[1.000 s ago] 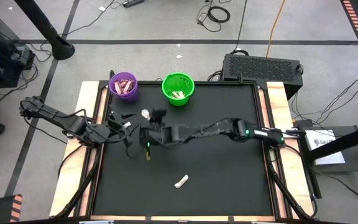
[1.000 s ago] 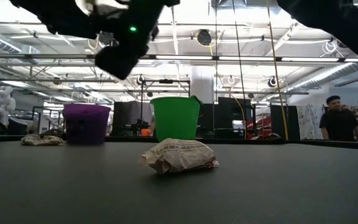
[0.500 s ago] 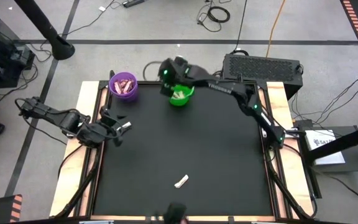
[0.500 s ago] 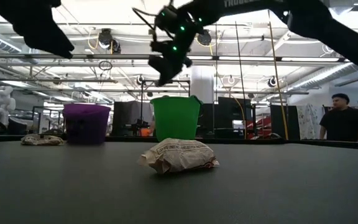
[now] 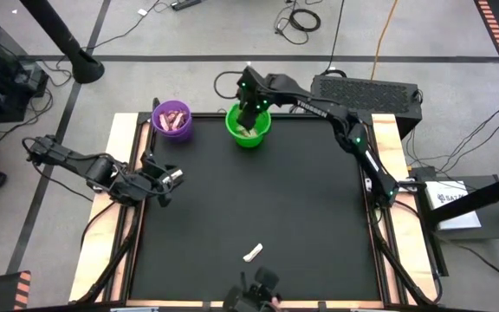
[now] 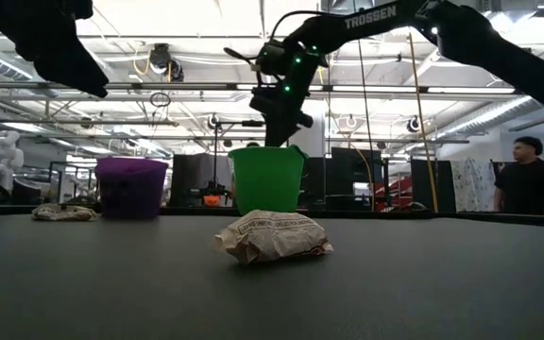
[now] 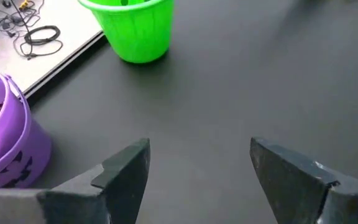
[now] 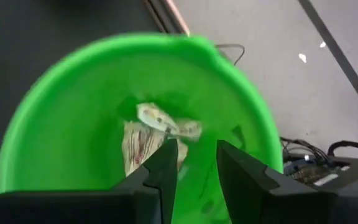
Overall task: Sort candy by brand, put in halloween buckets
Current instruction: Put the white chocolate bar into the green bucket
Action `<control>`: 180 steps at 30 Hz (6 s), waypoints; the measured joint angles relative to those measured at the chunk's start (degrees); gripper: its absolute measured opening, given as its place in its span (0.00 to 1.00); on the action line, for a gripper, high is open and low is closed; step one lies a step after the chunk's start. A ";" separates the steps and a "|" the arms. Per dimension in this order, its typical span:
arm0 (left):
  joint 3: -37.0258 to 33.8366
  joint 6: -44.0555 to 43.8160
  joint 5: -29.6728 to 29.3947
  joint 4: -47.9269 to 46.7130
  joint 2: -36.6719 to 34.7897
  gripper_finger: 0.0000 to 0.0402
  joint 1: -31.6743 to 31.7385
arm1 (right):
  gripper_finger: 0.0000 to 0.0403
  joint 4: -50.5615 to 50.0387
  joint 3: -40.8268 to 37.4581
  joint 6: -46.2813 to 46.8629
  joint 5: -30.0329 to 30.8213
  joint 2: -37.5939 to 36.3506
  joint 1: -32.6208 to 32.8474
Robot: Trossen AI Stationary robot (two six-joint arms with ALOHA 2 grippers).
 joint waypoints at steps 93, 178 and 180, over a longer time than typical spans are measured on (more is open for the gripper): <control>-14.25 -7.04 4.96 14.56 22.23 0.71 -6.14 | 0.52 9.65 -24.30 9.31 3.48 -0.07 56.12; -14.25 -5.57 6.86 16.96 22.18 0.71 -7.08 | 0.00 -2.02 -23.93 3.64 3.21 -4.46 50.44; -14.25 -5.99 7.28 16.96 22.18 0.71 -7.89 | 0.00 -2.72 -23.93 1.17 8.42 -6.28 48.83</control>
